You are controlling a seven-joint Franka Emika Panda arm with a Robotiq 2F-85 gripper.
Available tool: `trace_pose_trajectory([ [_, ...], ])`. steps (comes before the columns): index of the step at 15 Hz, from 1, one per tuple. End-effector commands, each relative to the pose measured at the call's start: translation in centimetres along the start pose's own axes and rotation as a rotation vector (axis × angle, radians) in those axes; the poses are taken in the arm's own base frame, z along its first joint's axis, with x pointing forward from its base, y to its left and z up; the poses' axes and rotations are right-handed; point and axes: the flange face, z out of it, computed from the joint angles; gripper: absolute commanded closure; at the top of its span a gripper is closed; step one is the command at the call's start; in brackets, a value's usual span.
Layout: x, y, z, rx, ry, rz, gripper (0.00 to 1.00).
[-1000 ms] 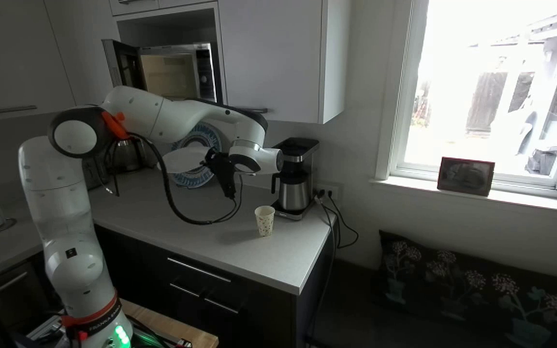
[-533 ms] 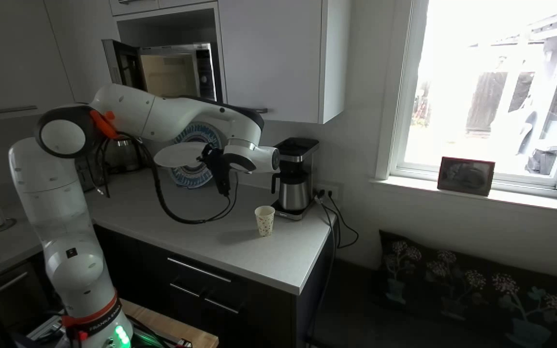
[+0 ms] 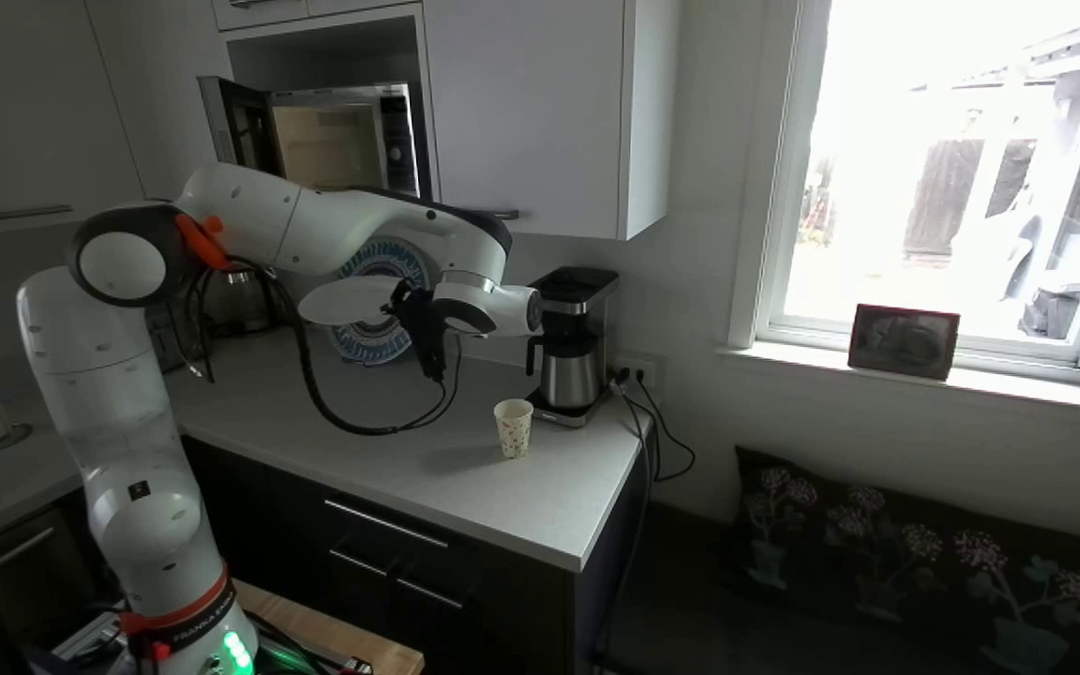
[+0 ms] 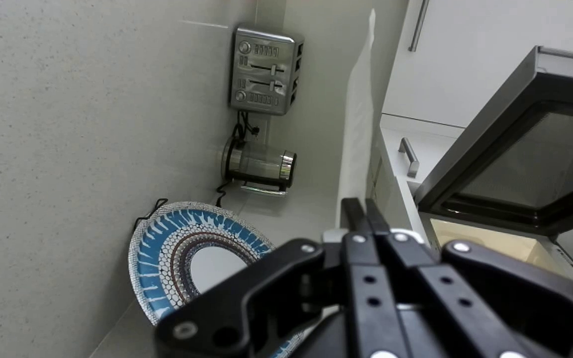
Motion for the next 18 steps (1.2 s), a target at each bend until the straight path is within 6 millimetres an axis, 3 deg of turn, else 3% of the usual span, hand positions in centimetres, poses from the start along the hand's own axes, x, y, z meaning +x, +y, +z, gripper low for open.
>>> trace_pose_trajectory([
  [1,0.0,-0.9,0.7,0.001,-0.007,-0.013,1.00],
  [10,-0.1,-7.7,2.5,-0.010,0.037,-0.100,1.00],
  [18,0.9,-11.7,5.0,-0.114,0.212,-0.025,1.00],
])
